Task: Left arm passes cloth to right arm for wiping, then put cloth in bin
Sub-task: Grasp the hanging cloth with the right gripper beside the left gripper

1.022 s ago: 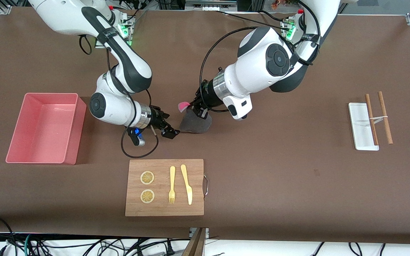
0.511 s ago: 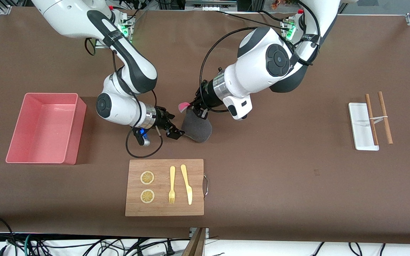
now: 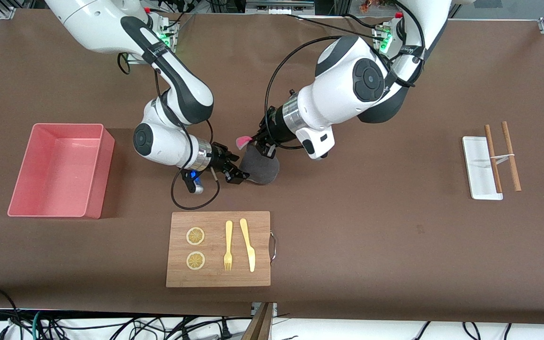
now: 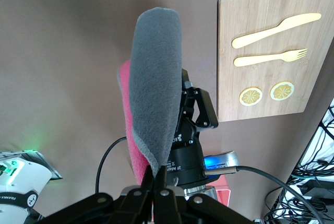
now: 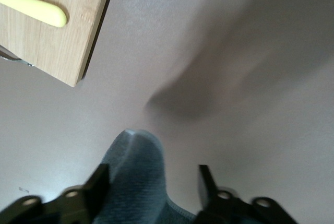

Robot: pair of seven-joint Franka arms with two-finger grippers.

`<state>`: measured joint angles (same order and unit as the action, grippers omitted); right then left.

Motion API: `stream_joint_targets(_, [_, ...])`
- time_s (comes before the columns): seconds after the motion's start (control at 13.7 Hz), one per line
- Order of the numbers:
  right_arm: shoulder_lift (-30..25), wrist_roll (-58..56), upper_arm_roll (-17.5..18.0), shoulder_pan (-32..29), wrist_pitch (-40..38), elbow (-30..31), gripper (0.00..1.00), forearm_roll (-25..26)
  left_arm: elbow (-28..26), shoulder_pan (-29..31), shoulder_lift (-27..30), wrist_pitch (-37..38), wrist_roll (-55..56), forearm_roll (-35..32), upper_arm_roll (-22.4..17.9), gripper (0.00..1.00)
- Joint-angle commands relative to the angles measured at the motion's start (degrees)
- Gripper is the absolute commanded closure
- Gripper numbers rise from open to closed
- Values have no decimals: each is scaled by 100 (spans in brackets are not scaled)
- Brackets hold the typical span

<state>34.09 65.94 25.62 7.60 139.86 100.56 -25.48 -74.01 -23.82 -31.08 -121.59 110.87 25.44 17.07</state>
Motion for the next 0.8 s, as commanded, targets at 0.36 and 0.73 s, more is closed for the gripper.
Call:
stream_joint_targets(0.36, [45,6,58,13,94,-45,100,-195,167,-26,-74,21,-30,128,-37,100])
stream_joint_targets(0.73, [-25,-20,58,4,33,-124,100,-186,158,114,-39,91,-30,41,-46,0])
